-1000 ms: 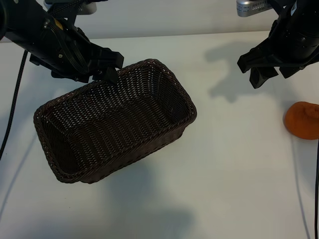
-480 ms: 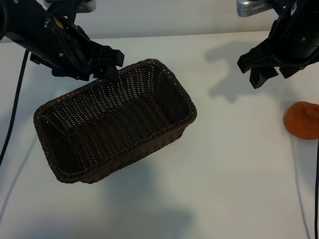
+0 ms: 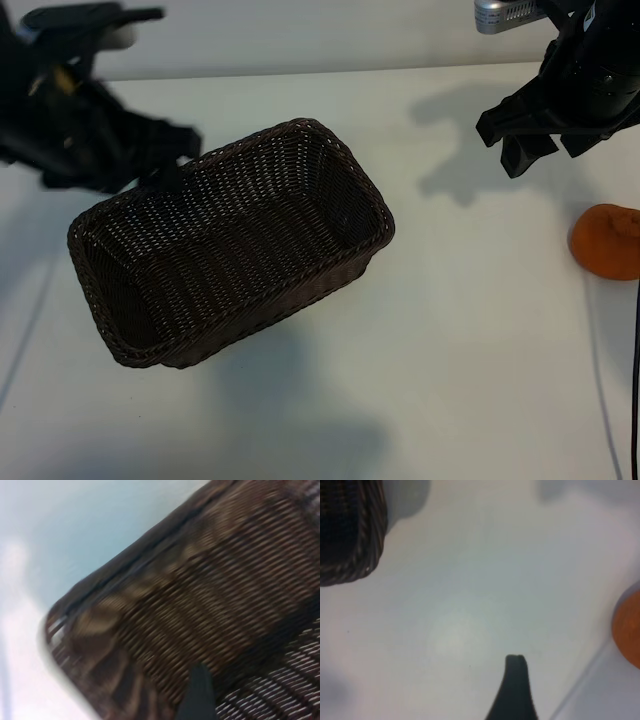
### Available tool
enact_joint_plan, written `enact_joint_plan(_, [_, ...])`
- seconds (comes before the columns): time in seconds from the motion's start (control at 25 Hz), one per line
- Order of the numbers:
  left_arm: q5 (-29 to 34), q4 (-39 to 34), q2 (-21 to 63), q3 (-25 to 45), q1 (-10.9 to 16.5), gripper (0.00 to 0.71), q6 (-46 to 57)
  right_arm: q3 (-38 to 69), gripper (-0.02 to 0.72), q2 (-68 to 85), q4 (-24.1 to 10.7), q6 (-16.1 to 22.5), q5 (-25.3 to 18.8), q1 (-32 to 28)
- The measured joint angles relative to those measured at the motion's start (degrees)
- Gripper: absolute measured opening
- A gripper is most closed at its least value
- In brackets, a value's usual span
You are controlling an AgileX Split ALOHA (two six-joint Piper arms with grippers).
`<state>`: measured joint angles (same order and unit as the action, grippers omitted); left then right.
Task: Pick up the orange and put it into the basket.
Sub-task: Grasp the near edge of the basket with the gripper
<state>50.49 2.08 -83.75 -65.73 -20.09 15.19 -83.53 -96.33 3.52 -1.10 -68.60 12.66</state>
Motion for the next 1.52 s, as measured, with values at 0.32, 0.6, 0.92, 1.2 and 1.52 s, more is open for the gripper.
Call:
enact_joint_plan(0.32, [-3.6, -9.6, 7.4, 12.9, 0.0, 0.593, 17.9, 0.0, 0.579, 0.0, 0.2, 0.0, 0.0, 0.0])
enact_joint_plan(0.6, [-13.0, -11.9, 4.8, 21.6, 0.0, 0.592, 27.9, 0.0, 0.579, 0.0, 0.6, 0.0, 0.0, 0.0])
enact_joint_plan(0.92, [-17.2, -12.3, 0.2, 22.4, 0.3, 0.592, 32.3, 0.0, 0.579, 0.0, 0.7, 0.0, -0.1, 0.0])
enact_joint_plan(1.2, [-19.1, -12.2, -3.5, 22.5, 0.5, 0.592, 33.2, 0.0, 0.579, 0.0, 0.7, 0.0, -0.1, 0.0])
enact_joint_plan(1.52, [-23.9, -10.8, -6.8, 25.9, 0.5, 0.592, 34.3, 0.0, 0.579, 0.0, 0.7, 0.0, -0.2, 0.0])
